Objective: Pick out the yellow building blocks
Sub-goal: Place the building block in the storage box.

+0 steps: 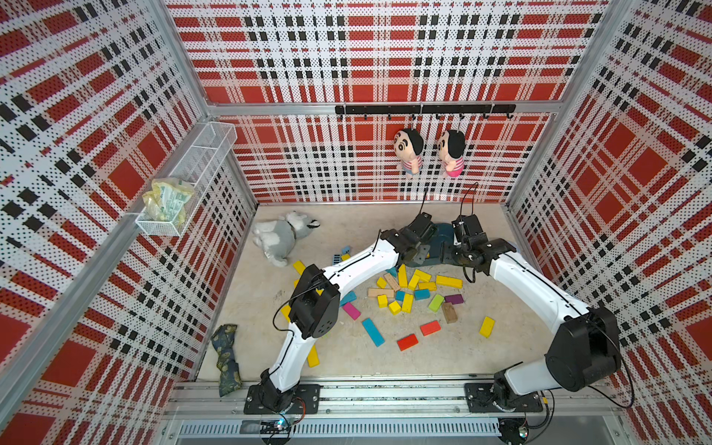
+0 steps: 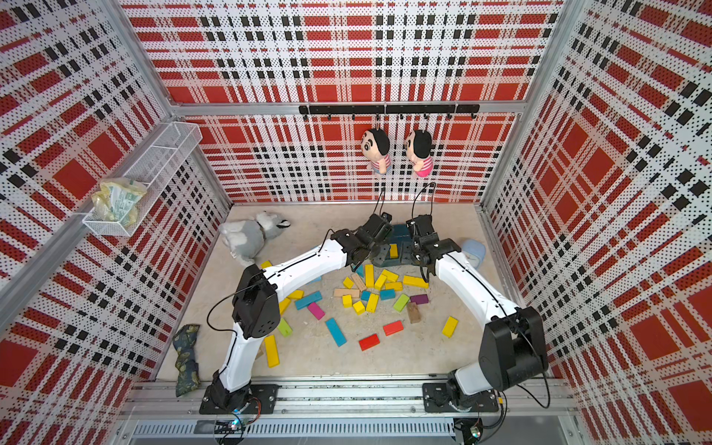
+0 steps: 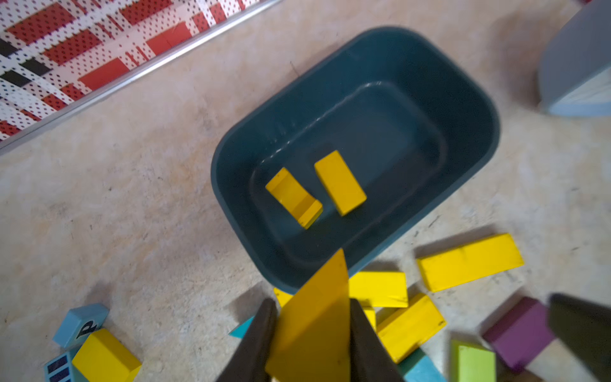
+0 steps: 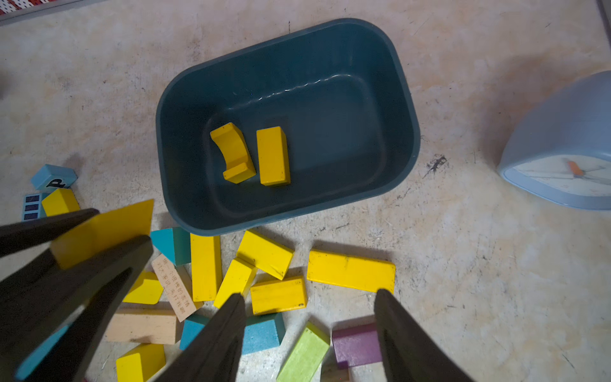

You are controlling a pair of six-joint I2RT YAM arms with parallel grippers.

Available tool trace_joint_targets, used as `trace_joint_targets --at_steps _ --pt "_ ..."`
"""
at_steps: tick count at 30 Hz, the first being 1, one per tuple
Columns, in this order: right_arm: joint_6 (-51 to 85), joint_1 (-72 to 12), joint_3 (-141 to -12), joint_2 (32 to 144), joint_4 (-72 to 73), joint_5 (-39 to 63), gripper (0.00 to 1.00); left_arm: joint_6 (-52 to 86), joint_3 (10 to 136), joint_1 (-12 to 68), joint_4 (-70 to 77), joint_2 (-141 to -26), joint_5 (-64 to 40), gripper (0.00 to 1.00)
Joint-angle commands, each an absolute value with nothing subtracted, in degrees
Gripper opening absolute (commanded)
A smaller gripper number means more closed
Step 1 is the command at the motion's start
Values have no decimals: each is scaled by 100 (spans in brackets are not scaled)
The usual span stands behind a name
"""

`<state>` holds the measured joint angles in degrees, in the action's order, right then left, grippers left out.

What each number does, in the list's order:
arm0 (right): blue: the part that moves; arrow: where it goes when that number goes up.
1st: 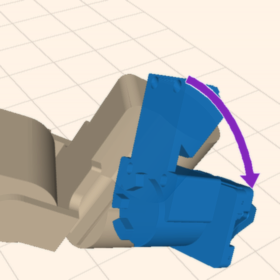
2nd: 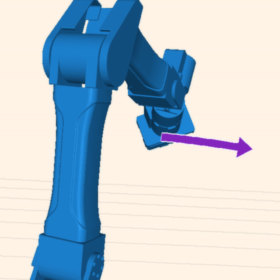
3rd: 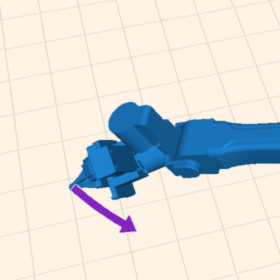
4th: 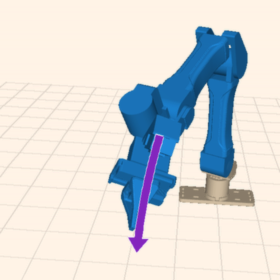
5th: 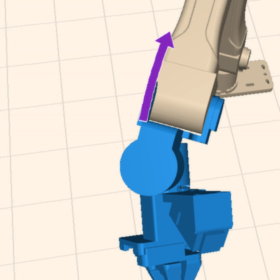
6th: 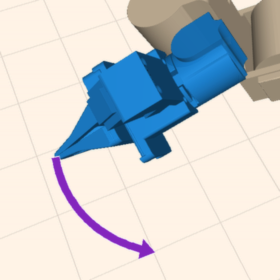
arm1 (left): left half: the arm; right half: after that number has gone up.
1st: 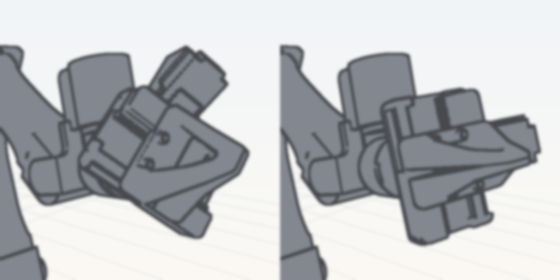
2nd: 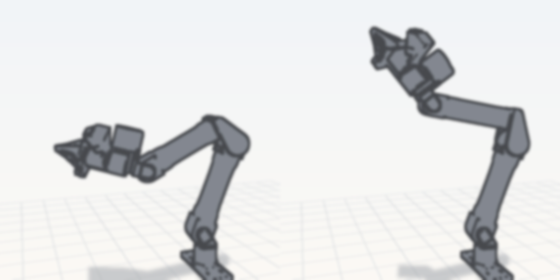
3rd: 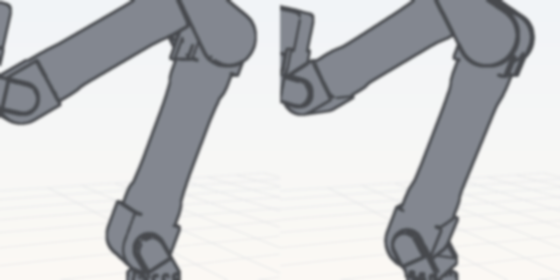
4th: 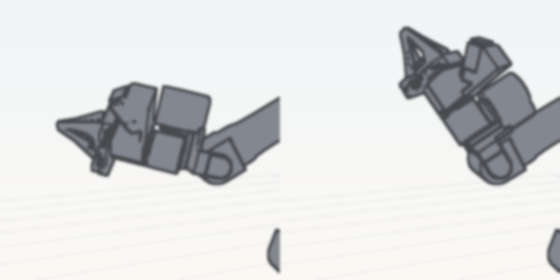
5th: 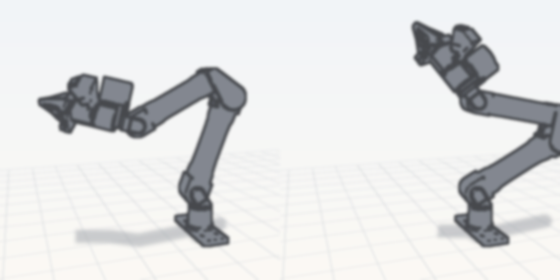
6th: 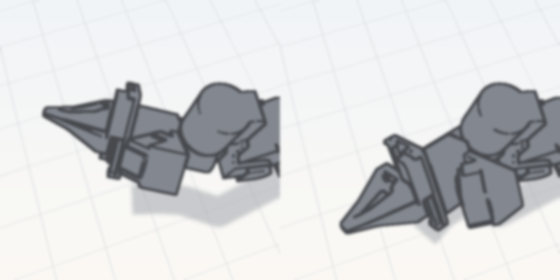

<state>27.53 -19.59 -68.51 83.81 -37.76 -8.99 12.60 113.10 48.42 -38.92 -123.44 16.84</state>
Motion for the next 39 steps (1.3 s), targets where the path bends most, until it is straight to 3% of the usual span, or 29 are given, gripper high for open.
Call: trace_joint_targets --at_steps 1,7,14,21,33,39 --pt "2807 -1929 -6774 8133 -3983 -1076 66 1399 11587 4715 -3734 -12595 1600 8" --pt "2826 -1915 -6706 7902 -4130 -1211 66 1462 12612 4600 -3709 -13544 1184 8" --pt "2953 -1903 -6505 7673 -4140 -1314 66 1687 12531 4303 -3564 -13866 1065 9" --pt "3023 -1907 -6455 7712 -4061 -1238 66 1642 12364 4245 -3554 -13972 1117 32" --pt "2966 -1907 -6436 7804 -4000 -1002 66 1529 12121 4221 -3525 -14009 1070 36" --pt "2868 -1907 -6451 7953 -3974 -752 67 1480 12077 4202 -3480 -13962 1077 50"
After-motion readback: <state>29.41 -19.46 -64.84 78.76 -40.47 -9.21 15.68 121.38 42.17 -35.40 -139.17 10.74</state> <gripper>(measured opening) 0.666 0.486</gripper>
